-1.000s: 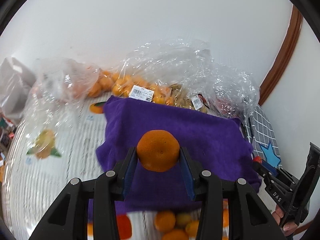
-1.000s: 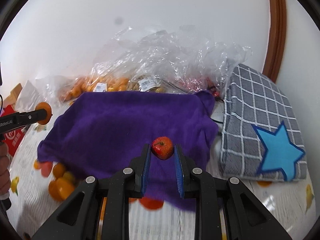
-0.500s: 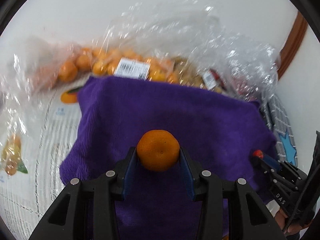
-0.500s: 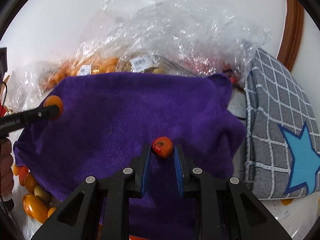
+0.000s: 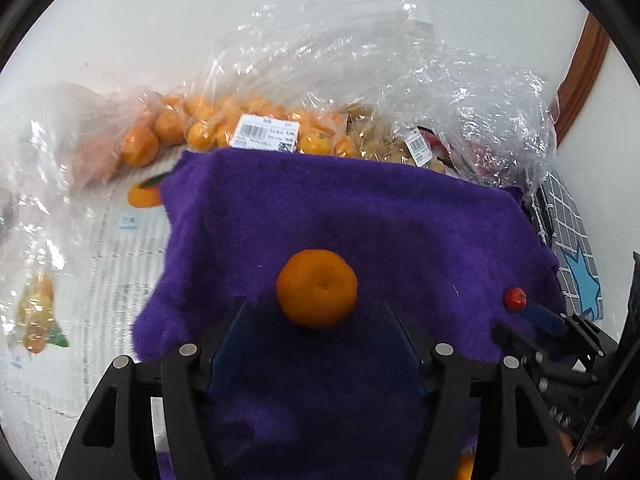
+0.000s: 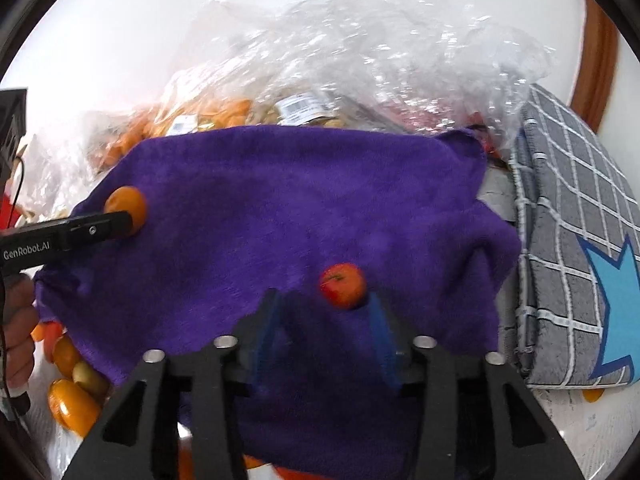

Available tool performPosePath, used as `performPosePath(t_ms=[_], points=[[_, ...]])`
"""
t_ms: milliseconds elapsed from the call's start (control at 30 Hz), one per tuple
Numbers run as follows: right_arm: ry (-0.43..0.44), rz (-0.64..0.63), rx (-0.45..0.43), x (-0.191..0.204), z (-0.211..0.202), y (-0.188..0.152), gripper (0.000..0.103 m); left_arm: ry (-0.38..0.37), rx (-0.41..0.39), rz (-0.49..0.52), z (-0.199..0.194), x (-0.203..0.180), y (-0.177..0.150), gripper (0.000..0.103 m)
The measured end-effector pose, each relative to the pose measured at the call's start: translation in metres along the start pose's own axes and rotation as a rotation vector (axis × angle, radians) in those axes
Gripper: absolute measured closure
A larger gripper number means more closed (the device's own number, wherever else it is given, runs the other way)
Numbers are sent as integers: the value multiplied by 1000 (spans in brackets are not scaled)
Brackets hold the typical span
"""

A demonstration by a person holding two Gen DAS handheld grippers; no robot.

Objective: Organize fruits
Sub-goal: 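Lower the red fruit onto the purple towel with the right gripper while the left places its orange there, then open both grippers and pull back from the purple towel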

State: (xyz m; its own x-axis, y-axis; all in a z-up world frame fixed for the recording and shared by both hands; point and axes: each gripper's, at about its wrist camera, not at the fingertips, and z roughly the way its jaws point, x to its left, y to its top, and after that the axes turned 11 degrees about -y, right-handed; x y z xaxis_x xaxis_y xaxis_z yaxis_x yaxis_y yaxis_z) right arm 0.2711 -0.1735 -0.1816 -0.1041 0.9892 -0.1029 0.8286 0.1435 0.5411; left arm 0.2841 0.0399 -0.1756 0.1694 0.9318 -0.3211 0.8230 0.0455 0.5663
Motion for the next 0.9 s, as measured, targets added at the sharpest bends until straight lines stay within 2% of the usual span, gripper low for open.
performPosePath(t_ms=[33, 100, 367, 500, 600, 733, 900], points=[[-5, -12, -3, 3, -2, 0, 34, 14, -7, 0, -4, 0, 0, 39], [-35, -27, -38, 9, -11, -1, 29, 26, -13, -5, -14, -2, -2, 39], [-32, 40, -97, 0, -65, -10, 29, 37, -92, 39, -74, -21, -18, 39], [-90, 32, -114, -6, -98, -19, 29, 48, -135, 69, -103, -29, -30, 39], [-139, 11, -136, -13, -125, -29, 29, 47, -138, 76, -117, -32, -39, 39], [-137, 22, -115, -25, -150, -46, 29, 50, -157, 81, -137, -36, -55, 39], [-138, 28, -109, -30, -180, -68, 29, 96, -173, 83, -164, -37, -70, 39]])
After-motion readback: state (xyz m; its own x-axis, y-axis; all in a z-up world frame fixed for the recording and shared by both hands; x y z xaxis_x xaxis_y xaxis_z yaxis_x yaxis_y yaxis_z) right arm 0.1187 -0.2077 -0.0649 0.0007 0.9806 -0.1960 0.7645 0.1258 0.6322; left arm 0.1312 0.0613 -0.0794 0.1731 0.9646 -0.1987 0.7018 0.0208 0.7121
